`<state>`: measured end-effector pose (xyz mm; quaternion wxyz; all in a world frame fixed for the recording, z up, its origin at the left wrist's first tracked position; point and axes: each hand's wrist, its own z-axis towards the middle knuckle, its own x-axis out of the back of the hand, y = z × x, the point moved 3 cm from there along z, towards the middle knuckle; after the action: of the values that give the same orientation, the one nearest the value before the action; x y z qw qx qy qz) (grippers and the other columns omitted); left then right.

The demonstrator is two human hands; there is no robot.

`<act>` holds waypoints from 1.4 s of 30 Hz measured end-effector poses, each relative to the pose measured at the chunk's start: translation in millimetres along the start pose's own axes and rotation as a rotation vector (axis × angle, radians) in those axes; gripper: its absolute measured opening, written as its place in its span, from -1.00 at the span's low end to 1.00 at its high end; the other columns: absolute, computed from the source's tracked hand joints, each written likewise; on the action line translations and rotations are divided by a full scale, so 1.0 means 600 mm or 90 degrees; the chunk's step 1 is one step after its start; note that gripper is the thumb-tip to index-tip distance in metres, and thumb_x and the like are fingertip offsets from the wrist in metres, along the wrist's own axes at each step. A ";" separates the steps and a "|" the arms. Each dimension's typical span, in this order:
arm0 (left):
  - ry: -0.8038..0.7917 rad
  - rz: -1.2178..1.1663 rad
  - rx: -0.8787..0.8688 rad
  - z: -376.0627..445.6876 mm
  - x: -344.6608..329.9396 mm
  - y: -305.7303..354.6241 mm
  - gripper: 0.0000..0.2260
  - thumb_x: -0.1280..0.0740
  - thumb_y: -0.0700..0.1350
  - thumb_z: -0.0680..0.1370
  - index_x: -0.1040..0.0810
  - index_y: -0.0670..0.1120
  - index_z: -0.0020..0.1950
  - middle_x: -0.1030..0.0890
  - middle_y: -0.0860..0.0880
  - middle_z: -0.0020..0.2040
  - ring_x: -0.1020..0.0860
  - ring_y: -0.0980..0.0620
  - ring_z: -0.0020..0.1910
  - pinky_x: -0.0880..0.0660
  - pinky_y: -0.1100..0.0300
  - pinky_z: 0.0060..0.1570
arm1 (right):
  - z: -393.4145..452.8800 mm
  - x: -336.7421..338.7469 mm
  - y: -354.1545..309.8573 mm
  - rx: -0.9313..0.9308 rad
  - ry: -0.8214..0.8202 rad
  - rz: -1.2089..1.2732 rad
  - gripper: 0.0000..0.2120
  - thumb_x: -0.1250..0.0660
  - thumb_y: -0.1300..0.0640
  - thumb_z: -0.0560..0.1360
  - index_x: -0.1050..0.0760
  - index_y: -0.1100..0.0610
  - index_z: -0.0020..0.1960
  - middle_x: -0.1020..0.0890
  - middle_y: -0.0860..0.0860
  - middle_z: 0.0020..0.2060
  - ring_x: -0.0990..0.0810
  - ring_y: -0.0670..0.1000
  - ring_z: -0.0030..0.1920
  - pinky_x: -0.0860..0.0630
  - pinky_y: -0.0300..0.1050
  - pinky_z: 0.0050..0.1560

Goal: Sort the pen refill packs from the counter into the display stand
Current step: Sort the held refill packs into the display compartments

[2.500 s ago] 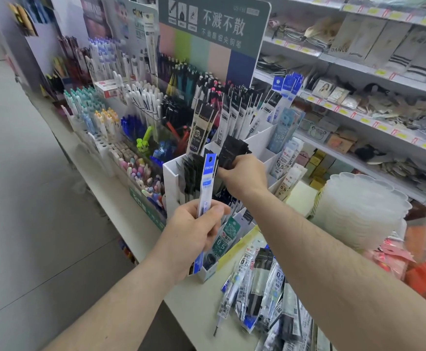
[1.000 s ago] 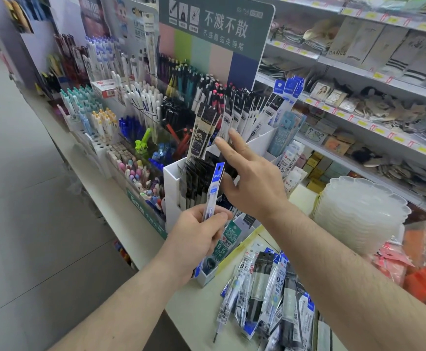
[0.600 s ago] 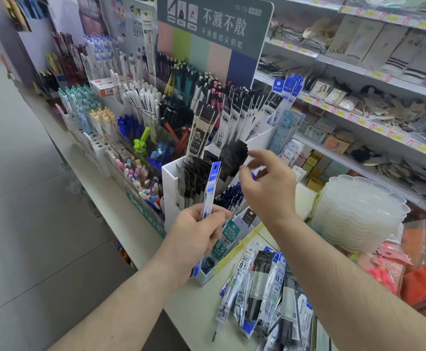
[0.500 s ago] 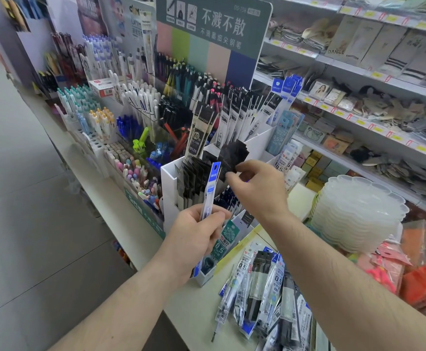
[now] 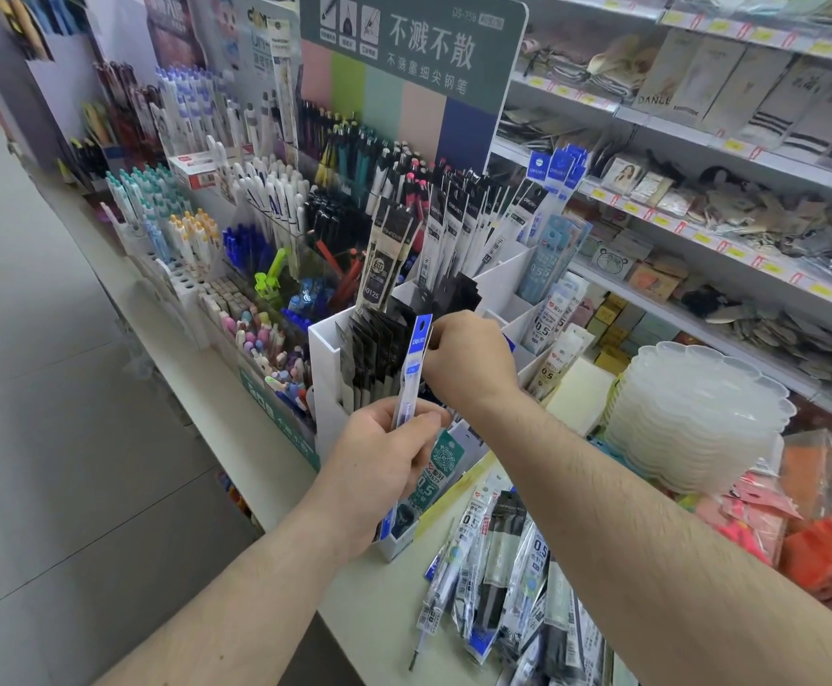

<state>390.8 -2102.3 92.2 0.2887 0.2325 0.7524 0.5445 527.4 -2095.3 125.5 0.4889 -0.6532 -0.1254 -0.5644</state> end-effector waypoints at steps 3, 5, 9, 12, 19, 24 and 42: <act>-0.012 -0.016 0.000 0.004 0.000 -0.001 -0.85 -0.24 -0.24 0.63 -0.58 -0.17 -0.08 -0.36 -0.01 -0.44 -0.21 0.11 -0.49 -0.21 0.31 -0.54 | -0.007 0.005 0.013 -0.015 -0.006 0.020 -0.78 -0.39 -0.04 0.47 -0.62 0.11 -0.18 -0.66 0.01 -0.27 -0.62 0.07 -0.22 -0.63 0.03 -0.14; -0.038 -0.039 0.015 0.006 0.000 -0.003 -0.85 -0.22 -0.26 0.62 -0.57 -0.18 -0.06 -0.36 -0.02 -0.43 -0.21 0.10 -0.50 -0.18 0.29 -0.52 | -0.017 0.019 0.028 -0.035 0.019 0.047 -0.78 -0.42 -0.09 0.44 -0.65 0.06 -0.10 -0.66 -0.08 -0.23 -0.61 -0.02 -0.17 -0.59 -0.06 -0.12; -0.167 -0.195 0.112 0.005 -0.013 -0.008 -0.75 -0.21 -0.19 0.37 -0.53 -0.23 -0.02 -0.40 -0.06 -0.41 -0.24 0.07 -0.52 -0.17 0.25 -0.50 | -0.069 0.048 0.055 -0.122 0.024 0.337 -0.77 -0.45 -0.02 0.45 -0.65 0.16 -0.18 -0.50 -0.07 -0.45 -0.42 -0.08 -0.43 -0.37 -0.14 -0.34; -0.236 -0.203 0.127 0.008 -0.024 -0.010 -0.71 -0.10 -0.24 0.45 -0.55 -0.25 0.04 -0.53 -0.13 -0.33 -0.42 -0.01 -0.46 -0.34 0.20 -0.46 | -0.117 0.047 0.056 -0.150 -0.105 0.446 -0.74 -0.50 0.00 0.44 -0.64 0.22 -0.14 -0.51 -0.03 -0.44 -0.41 -0.11 -0.45 -0.36 -0.25 -0.39; -0.310 -0.111 0.120 0.007 -0.058 -0.024 -0.77 -0.13 -0.31 0.66 -0.56 -0.24 0.17 -0.70 -0.20 -0.04 -0.69 -0.15 -0.06 -0.63 0.08 -0.10 | -0.161 0.044 0.090 -0.213 -0.103 0.547 -0.92 -0.46 0.19 0.48 -0.68 0.21 -0.13 -0.68 0.21 -0.24 -0.60 0.31 -0.26 -0.62 0.18 -0.22; -0.216 -0.034 0.140 0.017 -0.055 -0.030 -0.75 -0.16 -0.14 0.68 -0.58 -0.20 0.20 -0.70 -0.18 0.04 -0.66 -0.15 -0.04 -0.61 0.01 -0.05 | -0.151 0.061 0.144 -0.237 0.060 0.533 -0.79 -0.42 0.11 0.54 -0.64 0.22 -0.20 -0.50 0.00 -0.43 -0.36 -0.13 -0.48 -0.34 -0.21 -0.37; -0.017 0.026 0.055 0.032 -0.026 -0.008 -0.79 -0.14 -0.24 0.66 -0.57 -0.15 0.01 -0.52 0.00 -0.39 -0.33 0.13 -0.51 -0.22 0.32 -0.53 | -0.006 0.031 0.206 -0.219 0.251 0.343 -0.73 -0.32 0.04 0.57 -0.59 0.16 -0.23 -0.67 0.08 -0.32 -0.65 0.16 -0.20 -0.60 0.20 -0.08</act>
<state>415.2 -2100.8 85.9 0.2774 0.2675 0.7664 0.5140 619.8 -2165.9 79.8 0.5179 -0.6139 0.2440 -0.5435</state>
